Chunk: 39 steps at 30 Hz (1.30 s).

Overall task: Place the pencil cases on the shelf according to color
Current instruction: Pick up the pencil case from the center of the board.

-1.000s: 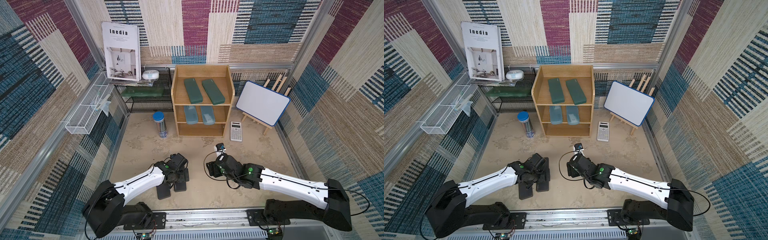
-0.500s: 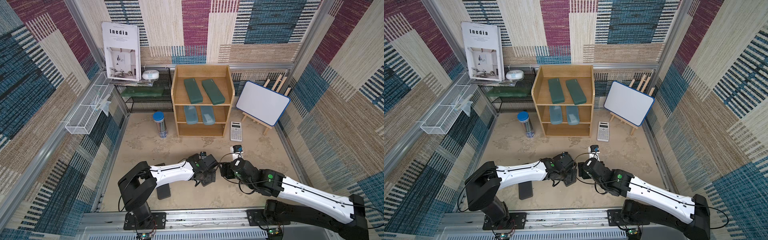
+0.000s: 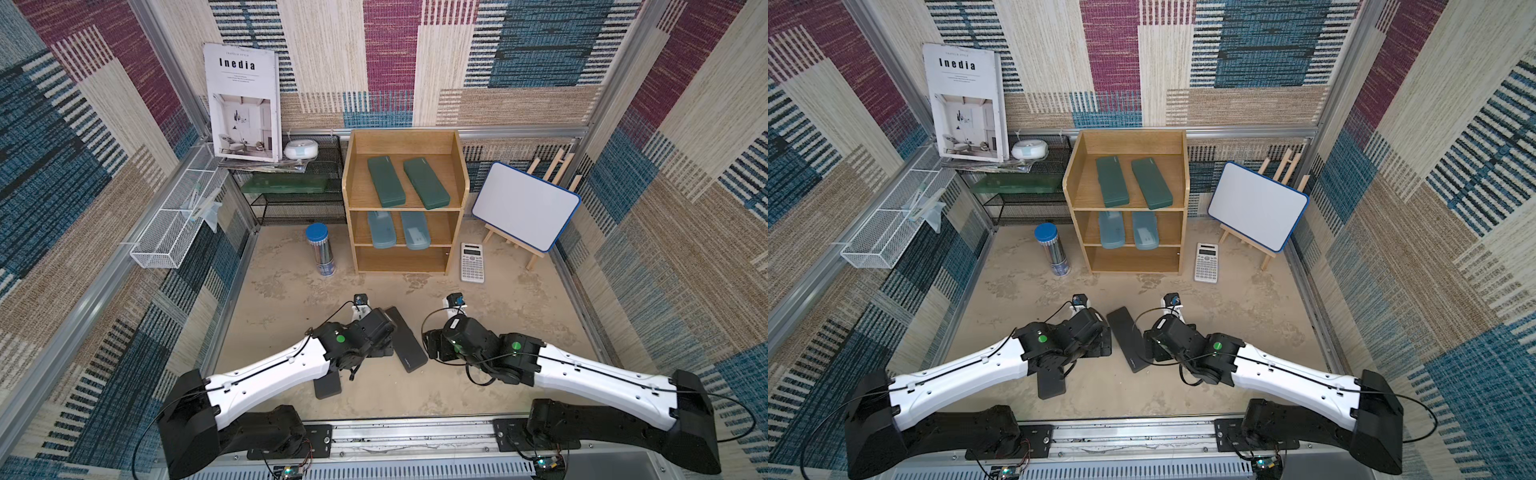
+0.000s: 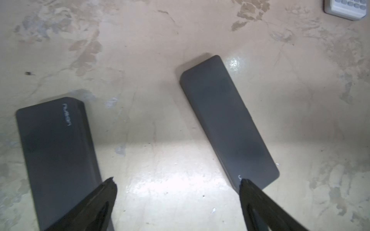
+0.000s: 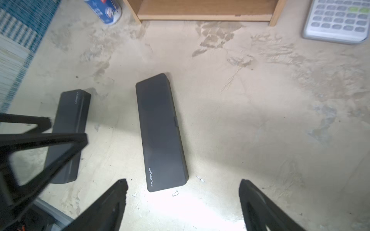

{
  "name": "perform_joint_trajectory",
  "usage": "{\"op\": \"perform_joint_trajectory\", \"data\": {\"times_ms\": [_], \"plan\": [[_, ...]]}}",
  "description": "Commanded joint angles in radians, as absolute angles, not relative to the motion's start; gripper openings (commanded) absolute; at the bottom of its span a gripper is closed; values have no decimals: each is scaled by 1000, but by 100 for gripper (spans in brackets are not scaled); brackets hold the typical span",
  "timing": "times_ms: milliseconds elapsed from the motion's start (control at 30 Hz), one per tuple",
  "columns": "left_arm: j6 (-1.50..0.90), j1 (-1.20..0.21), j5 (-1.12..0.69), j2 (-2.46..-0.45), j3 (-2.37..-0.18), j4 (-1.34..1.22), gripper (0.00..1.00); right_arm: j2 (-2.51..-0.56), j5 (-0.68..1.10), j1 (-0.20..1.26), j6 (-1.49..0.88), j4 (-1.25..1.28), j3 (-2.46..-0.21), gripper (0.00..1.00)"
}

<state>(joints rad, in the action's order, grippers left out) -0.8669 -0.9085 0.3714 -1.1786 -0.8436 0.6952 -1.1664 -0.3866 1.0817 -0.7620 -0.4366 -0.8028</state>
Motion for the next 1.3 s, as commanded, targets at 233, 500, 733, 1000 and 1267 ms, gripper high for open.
{"op": "perform_joint_trajectory", "data": {"times_ms": [233,500,733,1000,1267], "plan": [[-914,-734,404,-708,-584,846,99,-1481,-230,1100,-695,-416,-887,95],[-907,-671,399,-617,-529,859,99,-1553,-192,1112,-665,-418,-888,95],[-899,-657,349,-688,-498,771,99,-1658,-222,1124,-681,-440,-922,94],[-873,-653,365,-688,-507,779,100,-1752,-235,1139,-717,-410,-920,88],[-867,-649,369,-687,-501,768,99,-1674,-307,1152,-784,-414,-896,65]]}}
